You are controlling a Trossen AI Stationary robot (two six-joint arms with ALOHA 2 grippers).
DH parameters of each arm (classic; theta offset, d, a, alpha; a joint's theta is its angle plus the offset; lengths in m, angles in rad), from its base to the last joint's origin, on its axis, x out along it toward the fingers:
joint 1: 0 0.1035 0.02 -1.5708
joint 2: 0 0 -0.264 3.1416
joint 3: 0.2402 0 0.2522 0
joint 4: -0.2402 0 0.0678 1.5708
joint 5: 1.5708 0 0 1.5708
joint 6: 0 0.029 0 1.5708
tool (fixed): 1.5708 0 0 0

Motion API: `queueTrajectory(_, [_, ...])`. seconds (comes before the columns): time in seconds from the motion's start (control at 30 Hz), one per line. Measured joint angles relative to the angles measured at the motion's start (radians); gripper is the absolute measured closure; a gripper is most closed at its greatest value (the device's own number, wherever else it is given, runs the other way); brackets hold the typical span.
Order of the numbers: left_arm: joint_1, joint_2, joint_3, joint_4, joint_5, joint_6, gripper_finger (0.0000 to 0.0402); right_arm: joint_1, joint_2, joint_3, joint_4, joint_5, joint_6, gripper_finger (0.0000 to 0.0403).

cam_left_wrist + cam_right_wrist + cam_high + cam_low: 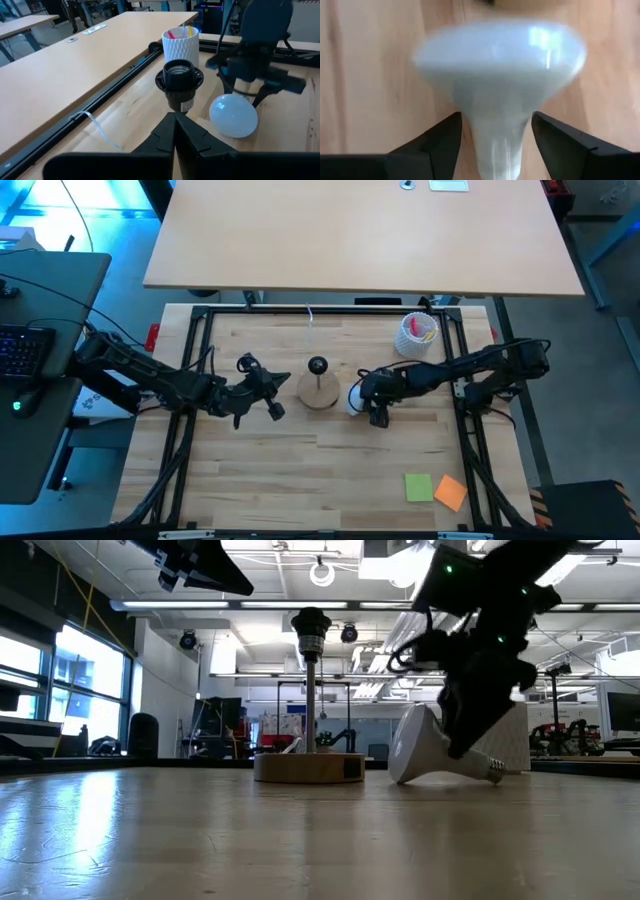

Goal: Screw lightbulb
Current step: Insert the lightbulb into the brown lamp

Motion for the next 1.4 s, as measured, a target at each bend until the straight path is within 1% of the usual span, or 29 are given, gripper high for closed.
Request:
queueTrajectory(0.1, [0.000,0.000,0.000,-0.006,0.000,-0.007,0.0402,0.002,0.000,0.026,0.001,-0.001,-0.048,0.0165])
queueTrajectory(0.23, [-0.007,0.000,0.000,-0.007,0.000,-0.006,0.0401,-0.009,0.000,0.027,0.009,-0.044,-0.071,0.0165])
queueTrajectory(0.4, [-0.019,0.000,0.000,-0.007,0.000,-0.006,0.0401,-0.024,0.023,0.015,0.020,-0.042,-0.076,0.0165])
queueTrajectory(0.6, [-0.019,0.000,0.000,-0.007,0.000,-0.006,0.0401,-0.027,0.078,0.015,0.096,-0.041,-0.136,0.0165])
queueTrajectory(0.87, [-0.019,0.001,0.000,-0.007,0.000,-0.006,0.0401,-0.027,0.087,0.015,0.148,-0.041,-0.148,0.0166])
queueTrajectory(0.97, [-0.018,0.001,0.000,-0.006,-0.001,-0.006,0.0402,-0.027,0.093,0.015,0.157,-0.041,-0.148,0.0181])
queueTrajectory(1.13, [-0.018,0.001,0.000,-0.005,-0.001,-0.008,0.0402,-0.027,0.122,0.017,0.199,-0.041,-0.167,0.0234])
queueTrajectory(1.2, [-0.018,0.001,0.000,-0.006,-0.001,-0.015,0.0402,-0.027,0.128,0.017,0.213,-0.040,-0.167,0.0248])
queueTrajectory(1.4, [-0.018,0.001,0.000,-0.006,-0.001,-0.017,0.0402,-0.027,0.131,0.015,0.243,-0.034,-0.167,0.0252])
